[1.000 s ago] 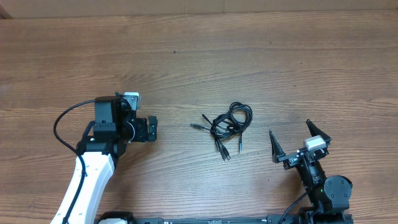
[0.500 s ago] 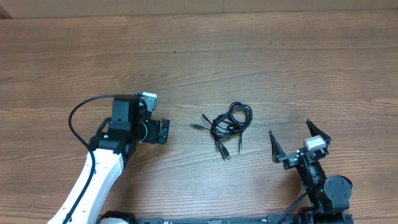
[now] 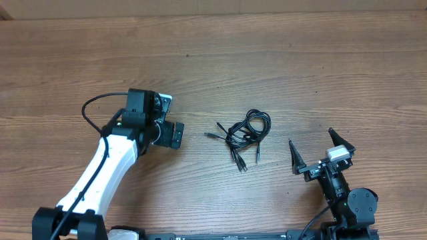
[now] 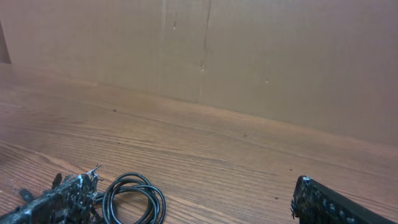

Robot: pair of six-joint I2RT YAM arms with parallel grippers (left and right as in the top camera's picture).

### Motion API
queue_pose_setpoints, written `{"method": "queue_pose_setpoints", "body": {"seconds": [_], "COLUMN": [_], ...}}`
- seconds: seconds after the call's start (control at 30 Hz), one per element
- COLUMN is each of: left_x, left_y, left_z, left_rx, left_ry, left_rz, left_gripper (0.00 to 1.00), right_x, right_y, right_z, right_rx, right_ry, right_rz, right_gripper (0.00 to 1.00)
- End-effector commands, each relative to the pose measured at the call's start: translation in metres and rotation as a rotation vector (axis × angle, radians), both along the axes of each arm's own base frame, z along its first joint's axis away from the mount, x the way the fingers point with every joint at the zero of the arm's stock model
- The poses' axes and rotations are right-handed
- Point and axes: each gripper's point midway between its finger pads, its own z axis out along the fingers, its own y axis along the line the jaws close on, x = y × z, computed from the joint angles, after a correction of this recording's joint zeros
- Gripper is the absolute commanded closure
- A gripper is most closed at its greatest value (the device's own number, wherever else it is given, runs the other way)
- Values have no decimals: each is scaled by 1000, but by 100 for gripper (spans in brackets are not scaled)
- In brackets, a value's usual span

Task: Untangle cables
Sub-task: 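Raise the left gripper and move it toward the black cable bundle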

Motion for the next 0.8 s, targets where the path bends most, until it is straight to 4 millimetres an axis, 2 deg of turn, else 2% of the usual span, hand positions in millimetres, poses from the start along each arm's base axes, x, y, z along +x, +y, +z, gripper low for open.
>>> {"method": "queue_pose_setpoints", "body": {"seconds": [0.0, 0.23, 0.77], "left_x": [8, 12, 17], "left_y": [-4, -24, -25], "left_z": [6, 14, 16], "left_rx": [-7, -114, -115], "left_ry": [-11, -37, -57], "left_rz": [-22, -72, -73], "left_gripper": [0, 0, 0], "right_x": [0, 0, 0], "right_y": [-2, -2, -2], "right_z": [0, 0, 0], "right_rx": [0, 0, 0], "right_ry": [-7, -7, -7], "right_rz": [-13, -13, -13], "right_gripper": [0, 0, 0]}}
